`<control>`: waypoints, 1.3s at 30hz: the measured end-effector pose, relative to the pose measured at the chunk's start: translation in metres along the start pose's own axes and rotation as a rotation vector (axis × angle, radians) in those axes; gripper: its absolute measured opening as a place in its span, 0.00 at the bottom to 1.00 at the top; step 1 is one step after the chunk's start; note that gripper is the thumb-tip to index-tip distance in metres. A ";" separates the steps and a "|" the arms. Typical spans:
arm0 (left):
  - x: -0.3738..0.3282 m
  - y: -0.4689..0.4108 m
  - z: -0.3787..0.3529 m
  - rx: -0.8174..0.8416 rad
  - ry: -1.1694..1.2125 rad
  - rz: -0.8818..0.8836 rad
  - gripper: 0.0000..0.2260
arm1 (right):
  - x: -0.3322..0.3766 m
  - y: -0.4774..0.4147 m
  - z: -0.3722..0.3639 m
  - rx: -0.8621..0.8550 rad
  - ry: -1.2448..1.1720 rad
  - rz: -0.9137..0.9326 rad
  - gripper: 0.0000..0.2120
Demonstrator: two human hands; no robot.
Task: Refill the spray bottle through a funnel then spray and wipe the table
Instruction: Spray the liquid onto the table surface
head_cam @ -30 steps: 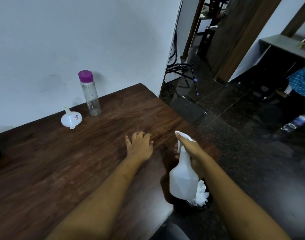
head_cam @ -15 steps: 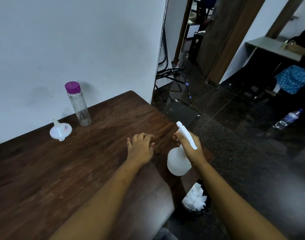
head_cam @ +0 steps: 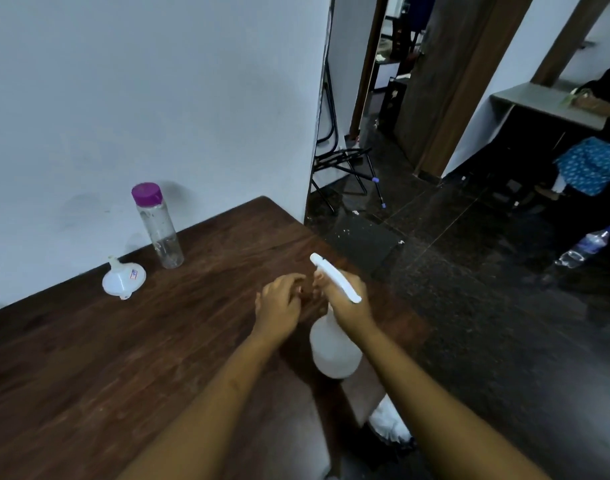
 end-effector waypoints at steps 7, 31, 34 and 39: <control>-0.036 0.005 0.038 -0.046 1.011 0.140 0.12 | 0.025 0.008 -0.010 0.199 -0.059 -0.260 0.11; -0.050 0.012 0.070 -0.094 1.103 0.122 0.07 | 0.057 0.019 -0.038 0.388 -0.287 -0.511 0.12; -0.043 0.016 0.068 -0.141 1.071 0.181 0.09 | 0.050 0.020 -0.040 0.370 -0.379 -0.518 0.13; -0.039 0.016 0.067 -0.133 1.083 0.176 0.06 | 0.044 0.015 -0.037 0.386 -0.424 -0.509 0.16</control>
Point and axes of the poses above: each hand's wrist, its own y-axis away from the middle knuckle, its own z-axis out of the back of the hand, x = y × z, the point moved 4 cm from there along -y, towards the middle knuckle, and after that the axes turned 5 degrees about -z, right-handed, at the moved point
